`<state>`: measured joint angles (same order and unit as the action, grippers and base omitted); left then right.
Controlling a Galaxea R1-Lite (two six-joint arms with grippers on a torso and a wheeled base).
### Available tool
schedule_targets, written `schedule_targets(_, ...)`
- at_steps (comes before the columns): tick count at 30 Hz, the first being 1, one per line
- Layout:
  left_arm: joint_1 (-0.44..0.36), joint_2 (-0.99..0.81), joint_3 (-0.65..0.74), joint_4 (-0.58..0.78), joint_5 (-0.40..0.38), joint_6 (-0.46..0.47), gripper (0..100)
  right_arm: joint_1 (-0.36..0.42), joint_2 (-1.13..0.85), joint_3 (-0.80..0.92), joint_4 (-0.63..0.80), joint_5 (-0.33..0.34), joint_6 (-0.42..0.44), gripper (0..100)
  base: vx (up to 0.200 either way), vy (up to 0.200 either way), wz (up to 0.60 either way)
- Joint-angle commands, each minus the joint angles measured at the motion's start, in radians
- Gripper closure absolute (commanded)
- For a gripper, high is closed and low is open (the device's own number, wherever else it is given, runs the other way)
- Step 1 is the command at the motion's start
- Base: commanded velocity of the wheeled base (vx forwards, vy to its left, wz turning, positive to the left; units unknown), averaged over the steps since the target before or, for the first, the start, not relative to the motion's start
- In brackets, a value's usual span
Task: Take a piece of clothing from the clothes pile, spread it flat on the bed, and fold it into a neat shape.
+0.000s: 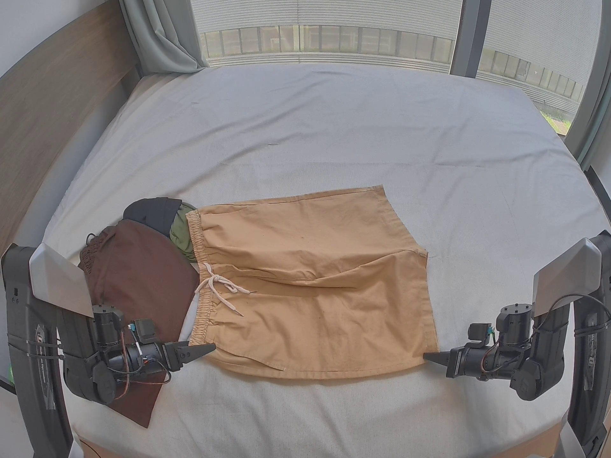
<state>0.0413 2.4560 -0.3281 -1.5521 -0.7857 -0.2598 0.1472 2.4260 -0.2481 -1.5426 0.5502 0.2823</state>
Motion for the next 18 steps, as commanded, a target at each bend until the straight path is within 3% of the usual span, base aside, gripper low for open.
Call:
schedule_targets(1,-0.011,0.005,-0.006,0.001,0.0,-0.006,0,-0.002,0.001,0.0,-0.001,0.0,0.0,100,0.0,0.0,0.0)
schedule_targets(9,-0.012,0.012,-0.028,0.001,0.014,-0.009,0,-0.002,0.001,0.0,-0.001,0.0,0.0,100,0.0,0.0,0.0)
schedule_targets(10,-0.012,0.012,-0.031,0.001,0.022,-0.009,100,-0.002,0.001,0.0,-0.001,0.0,0.0,100,0.0,0.0,0.0)
schedule_targets(18,-0.012,0.026,-0.04,0.001,0.029,-0.016,100,-0.002,0.001,0.003,-0.001,0.0,-0.002,100,0.0,0.0,0.0)
